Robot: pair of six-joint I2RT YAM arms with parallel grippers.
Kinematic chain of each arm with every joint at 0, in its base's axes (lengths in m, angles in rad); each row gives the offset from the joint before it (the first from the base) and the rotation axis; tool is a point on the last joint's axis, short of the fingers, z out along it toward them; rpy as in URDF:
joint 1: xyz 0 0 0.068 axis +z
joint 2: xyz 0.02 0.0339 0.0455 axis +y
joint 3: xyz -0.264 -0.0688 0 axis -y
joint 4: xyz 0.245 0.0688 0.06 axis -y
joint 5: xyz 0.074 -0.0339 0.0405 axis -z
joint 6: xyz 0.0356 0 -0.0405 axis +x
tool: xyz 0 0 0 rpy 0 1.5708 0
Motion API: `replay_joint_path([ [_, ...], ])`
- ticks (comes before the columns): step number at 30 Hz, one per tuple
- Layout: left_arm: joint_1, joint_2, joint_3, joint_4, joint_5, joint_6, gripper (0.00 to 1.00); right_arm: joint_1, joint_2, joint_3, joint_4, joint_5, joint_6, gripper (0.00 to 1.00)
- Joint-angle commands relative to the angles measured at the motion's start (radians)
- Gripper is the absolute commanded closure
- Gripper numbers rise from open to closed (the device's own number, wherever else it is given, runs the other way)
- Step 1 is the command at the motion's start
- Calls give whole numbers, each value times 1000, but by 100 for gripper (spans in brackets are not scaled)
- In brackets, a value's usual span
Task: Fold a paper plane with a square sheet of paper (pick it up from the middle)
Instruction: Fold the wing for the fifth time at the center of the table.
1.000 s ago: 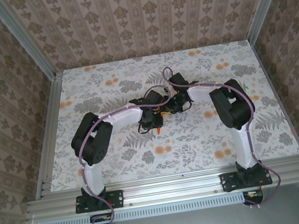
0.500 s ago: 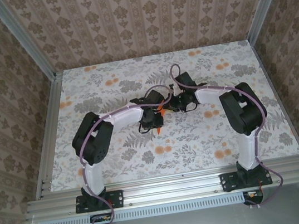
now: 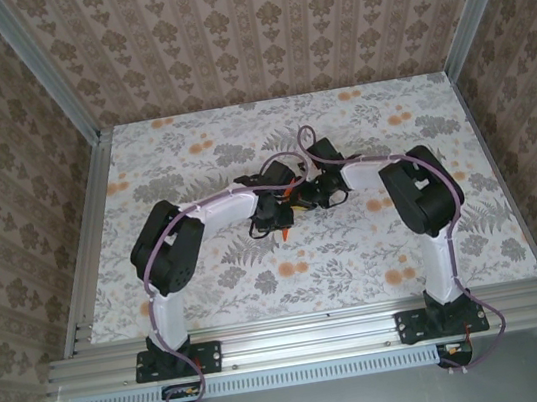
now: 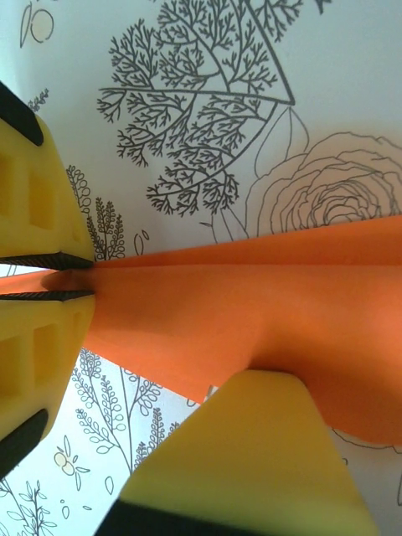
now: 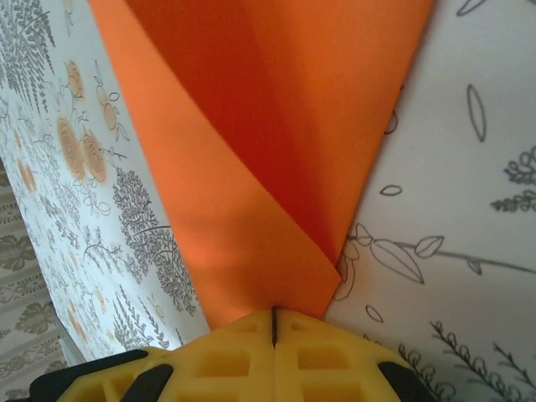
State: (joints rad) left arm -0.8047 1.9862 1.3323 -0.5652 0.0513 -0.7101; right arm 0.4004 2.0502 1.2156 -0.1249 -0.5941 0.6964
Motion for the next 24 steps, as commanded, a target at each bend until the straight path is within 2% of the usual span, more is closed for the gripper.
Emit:
replay_joint_path([
  [1,-8,73,-26,-121,-16,6,82,3,34,42,-29,-19,-4,95],
  [8,14,-14,-17,-89,18,4,78,3,64,52,-124,59,-36,95],
  [11,42,-101,-45,-7,72,-14,71,6,75,57,-157,77,-50,95],
  [14,83,-187,-126,131,134,-46,69,12,79,60,-179,91,-60,95],
  [18,145,-215,-237,367,270,-106,74,17,79,61,-189,95,-62,94],
  [20,162,-196,-251,433,317,-111,78,18,79,63,-194,95,-63,95],
  [24,165,-160,-243,486,342,-106,83,19,81,73,-211,95,-72,95],
])
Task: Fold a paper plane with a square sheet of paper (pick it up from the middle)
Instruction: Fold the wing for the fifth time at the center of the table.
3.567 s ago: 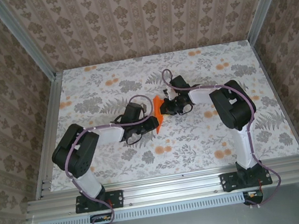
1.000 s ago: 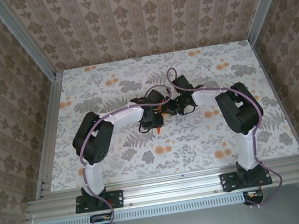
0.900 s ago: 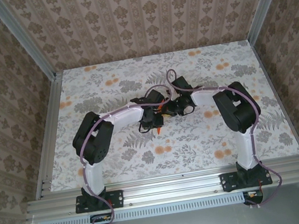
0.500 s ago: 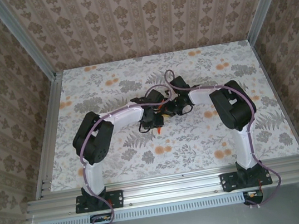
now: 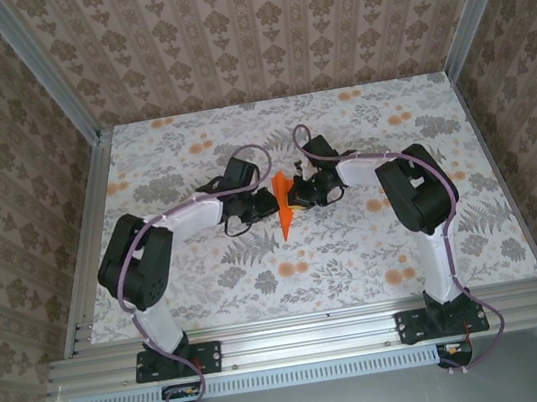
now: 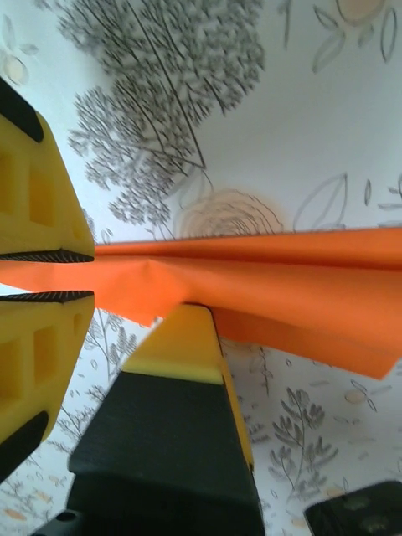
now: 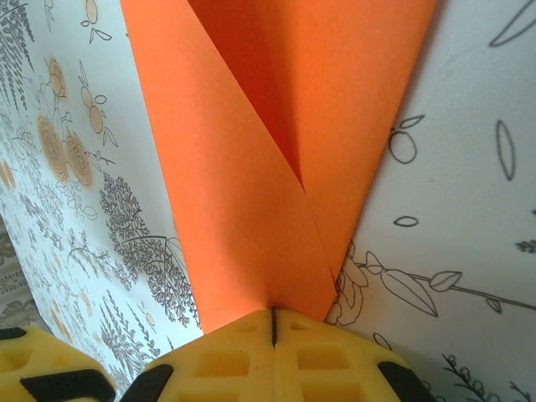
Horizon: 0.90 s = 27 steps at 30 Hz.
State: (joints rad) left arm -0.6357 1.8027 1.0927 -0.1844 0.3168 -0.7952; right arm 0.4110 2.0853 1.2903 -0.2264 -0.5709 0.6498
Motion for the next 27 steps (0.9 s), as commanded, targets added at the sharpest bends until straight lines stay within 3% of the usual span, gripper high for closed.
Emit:
replay_joint_path([
  [1,-4,34,-2,114,82,-21,84,9,45,-2,-113,73,-27,95],
  [6,-5,97,42,86,88,-5,89,9,46,0,-122,81,-28,95],
  [21,-28,161,83,-192,-77,36,94,10,83,25,-185,145,-13,95],
  [27,-30,87,40,-93,8,34,91,10,101,17,-178,148,5,95],
])
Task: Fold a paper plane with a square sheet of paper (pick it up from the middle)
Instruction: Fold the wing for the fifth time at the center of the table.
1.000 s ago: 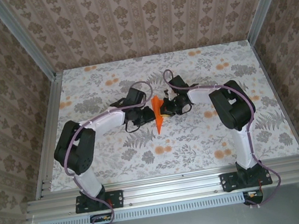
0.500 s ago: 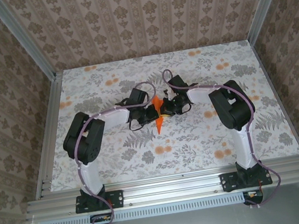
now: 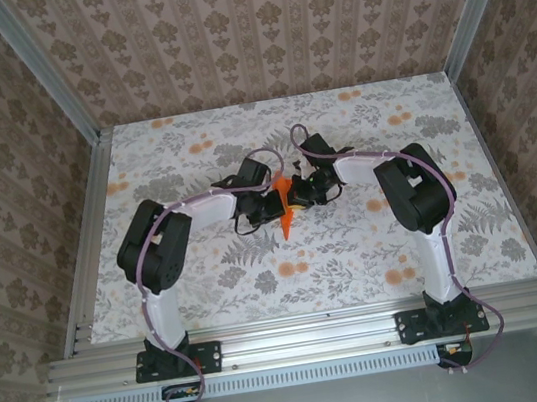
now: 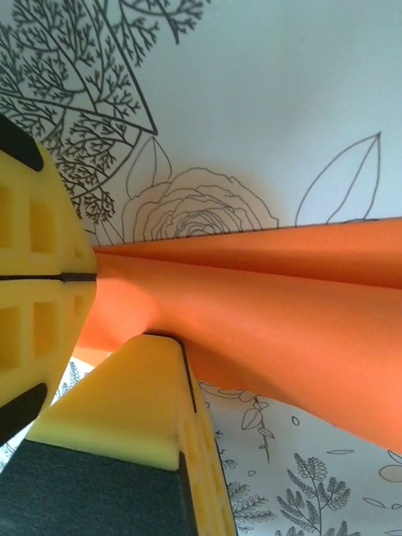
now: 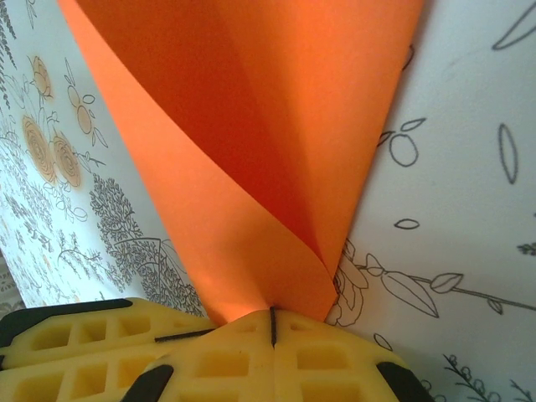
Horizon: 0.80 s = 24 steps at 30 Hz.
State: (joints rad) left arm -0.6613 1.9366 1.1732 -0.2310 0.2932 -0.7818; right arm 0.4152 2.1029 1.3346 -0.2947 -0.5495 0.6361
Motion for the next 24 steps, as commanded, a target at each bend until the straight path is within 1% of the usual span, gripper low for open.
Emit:
replay_joint_path([
  [1,-4,-64,-53,-7,61,13,89,7,83,-28,-109,126,20,95],
  [3,-4,-95,-78,64,115,1,86,7,85,-28,-108,123,21,95],
  [5,-4,-106,-99,121,147,-12,85,8,86,-28,-104,118,21,95],
  [8,-4,-98,-122,177,159,-25,84,12,93,-25,-101,113,20,95],
  [13,-6,-48,-102,147,112,-25,85,14,101,-26,-97,108,21,95],
  [19,-18,-6,-77,68,46,-7,88,15,103,-24,-99,107,20,95],
  [24,-34,-9,-119,38,56,-17,89,16,107,-20,-105,119,28,95],
])
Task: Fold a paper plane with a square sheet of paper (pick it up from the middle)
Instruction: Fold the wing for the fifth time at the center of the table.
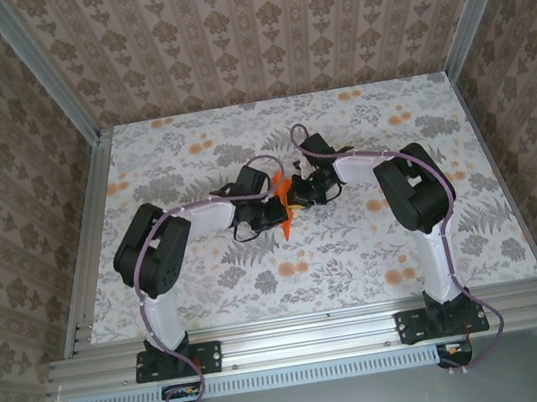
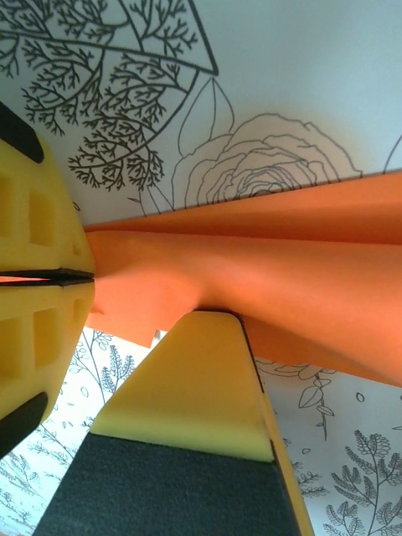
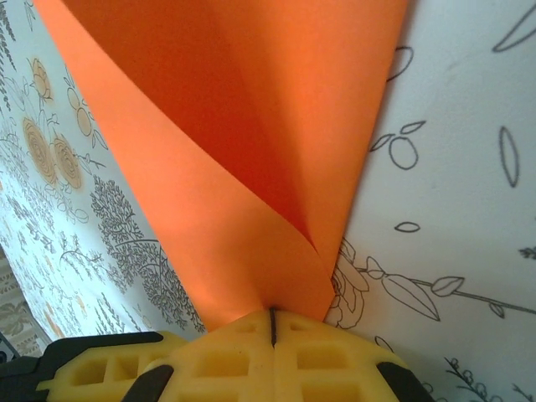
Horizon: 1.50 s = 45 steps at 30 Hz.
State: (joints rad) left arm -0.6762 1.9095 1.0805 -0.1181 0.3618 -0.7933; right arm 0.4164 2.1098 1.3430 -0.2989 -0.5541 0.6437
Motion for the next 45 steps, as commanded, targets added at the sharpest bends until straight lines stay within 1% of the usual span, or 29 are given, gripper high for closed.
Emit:
replay_joint_path([
  [1,-23,10,-39,-78,-12,-10,88,15,101,-28,-101,125,21,95],
  [4,-33,-23,-83,-79,2,-18,88,15,107,-28,-102,127,26,96],
  [7,-42,-59,-111,-45,44,-29,86,15,113,-30,-98,126,29,96],
  [17,-77,-123,-167,81,101,-82,83,14,123,-41,-81,114,48,96],
  [19,-85,-150,-182,93,86,-88,83,13,122,-41,-79,114,52,96],
  [23,-85,-237,-232,140,-14,-118,83,12,113,-53,-66,118,71,96],
  [26,-86,-266,-270,225,-62,-161,82,9,97,-76,-46,124,100,96],
  [28,-85,-257,-288,291,-68,-188,82,10,85,-97,-25,130,126,96],
  [31,-88,-220,-276,344,-54,-199,82,12,60,-133,6,135,171,95],
  [34,-89,-192,-267,339,-70,-196,83,15,44,-149,18,141,186,95],
  [43,-60,-187,-264,320,-146,-164,83,15,51,-151,16,148,190,95],
  [45,-60,-176,-270,319,-149,-165,83,15,54,-151,15,149,191,95],
])
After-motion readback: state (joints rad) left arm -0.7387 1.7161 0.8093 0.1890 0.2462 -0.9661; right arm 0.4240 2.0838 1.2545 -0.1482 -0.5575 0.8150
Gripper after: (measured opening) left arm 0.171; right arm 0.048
